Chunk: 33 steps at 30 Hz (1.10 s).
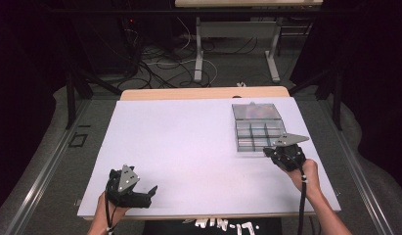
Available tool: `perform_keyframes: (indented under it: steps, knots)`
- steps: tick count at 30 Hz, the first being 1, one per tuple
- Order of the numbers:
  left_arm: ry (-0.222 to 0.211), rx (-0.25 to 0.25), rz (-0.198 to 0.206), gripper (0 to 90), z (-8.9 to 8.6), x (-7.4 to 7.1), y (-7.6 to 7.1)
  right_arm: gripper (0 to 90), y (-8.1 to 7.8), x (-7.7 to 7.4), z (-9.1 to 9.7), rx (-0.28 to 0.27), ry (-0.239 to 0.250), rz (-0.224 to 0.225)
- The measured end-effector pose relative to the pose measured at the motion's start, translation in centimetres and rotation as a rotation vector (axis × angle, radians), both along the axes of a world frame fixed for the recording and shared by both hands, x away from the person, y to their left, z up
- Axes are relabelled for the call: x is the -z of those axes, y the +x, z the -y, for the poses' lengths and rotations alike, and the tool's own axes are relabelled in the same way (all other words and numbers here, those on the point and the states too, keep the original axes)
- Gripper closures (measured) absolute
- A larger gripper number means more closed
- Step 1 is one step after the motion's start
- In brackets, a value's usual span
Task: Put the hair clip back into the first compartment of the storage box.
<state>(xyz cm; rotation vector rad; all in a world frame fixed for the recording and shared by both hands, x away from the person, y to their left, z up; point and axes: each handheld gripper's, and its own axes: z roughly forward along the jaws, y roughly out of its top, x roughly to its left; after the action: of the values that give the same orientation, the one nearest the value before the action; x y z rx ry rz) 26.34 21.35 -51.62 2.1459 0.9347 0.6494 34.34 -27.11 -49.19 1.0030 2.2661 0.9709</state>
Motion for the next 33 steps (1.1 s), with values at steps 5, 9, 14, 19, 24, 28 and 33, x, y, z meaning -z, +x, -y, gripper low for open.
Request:
perform_keyframes:
  steps: [5,9,14,19,24,28,33]
  knots:
    - [0.001,0.000,0.001,0.2,0.0,0.0,0.0,90.0,0.5,-0.1,0.0,0.000,0.001,0.004]
    - [-0.004,-0.001,-0.001,0.2,0.1,0.0,0.0,90.0,1.0,-0.2,-0.2,-0.001,0.003,0.009]
    - [-0.008,-0.001,-0.002,0.2,0.1,0.0,0.0,90.0,1.5,-0.3,-0.5,0.003,0.000,0.008]
    - [-0.006,-0.001,-0.001,0.3,0.1,0.0,0.0,90.0,2.0,-0.4,-0.9,-0.003,-0.006,0.009]
    - [0.001,-0.001,0.003,0.2,0.0,0.0,0.0,90.0,2.5,-0.5,-1.1,-0.002,0.004,0.014]
    - [-0.007,0.001,-0.002,0.3,0.1,0.0,0.0,90.0,3.0,-0.5,-1.2,-0.003,0.004,0.017]
    - [-0.003,0.002,0.003,0.3,0.0,0.0,0.0,90.0,3.3,-0.5,-1.3,0.003,0.002,0.020]
